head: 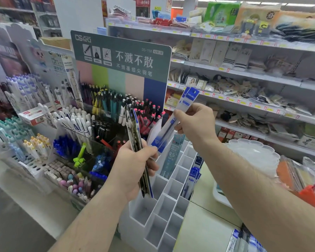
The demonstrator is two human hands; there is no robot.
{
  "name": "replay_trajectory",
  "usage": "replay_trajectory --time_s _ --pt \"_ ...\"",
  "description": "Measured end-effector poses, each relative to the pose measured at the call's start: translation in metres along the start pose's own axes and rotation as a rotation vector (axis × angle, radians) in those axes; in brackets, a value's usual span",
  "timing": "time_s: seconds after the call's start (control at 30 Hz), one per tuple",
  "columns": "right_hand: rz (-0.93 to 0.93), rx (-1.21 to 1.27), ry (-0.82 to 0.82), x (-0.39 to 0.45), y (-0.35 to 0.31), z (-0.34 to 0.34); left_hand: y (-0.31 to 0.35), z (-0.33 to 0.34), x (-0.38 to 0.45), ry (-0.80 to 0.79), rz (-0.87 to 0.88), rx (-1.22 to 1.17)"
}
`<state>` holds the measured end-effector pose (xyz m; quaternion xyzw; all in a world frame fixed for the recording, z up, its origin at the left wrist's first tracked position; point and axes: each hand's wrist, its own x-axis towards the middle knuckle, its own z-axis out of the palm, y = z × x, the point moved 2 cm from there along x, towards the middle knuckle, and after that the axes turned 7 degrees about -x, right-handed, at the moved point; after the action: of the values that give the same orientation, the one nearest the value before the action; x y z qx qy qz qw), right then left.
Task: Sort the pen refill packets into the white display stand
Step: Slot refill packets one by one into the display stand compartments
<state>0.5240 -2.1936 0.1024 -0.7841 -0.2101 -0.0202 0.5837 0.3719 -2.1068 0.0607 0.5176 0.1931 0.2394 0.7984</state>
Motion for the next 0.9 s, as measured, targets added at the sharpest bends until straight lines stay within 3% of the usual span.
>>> replay_trajectory --time_s 0.37,0.57,0.9 --pt "-0.024 -0.097 0.046 0.012 0.006 0.003 0.000 -0.001 -0.001 0.013 -0.008 -0.002" --pt "-0.022 -0.006 0.201 0.026 -0.004 -0.016 -0.001 0.000 0.000 0.014 -0.011 -0.010" --pt "0.055 -0.201 0.070 0.040 0.010 0.002 -0.002 -0.002 0.001 0.012 -0.014 -0.001"
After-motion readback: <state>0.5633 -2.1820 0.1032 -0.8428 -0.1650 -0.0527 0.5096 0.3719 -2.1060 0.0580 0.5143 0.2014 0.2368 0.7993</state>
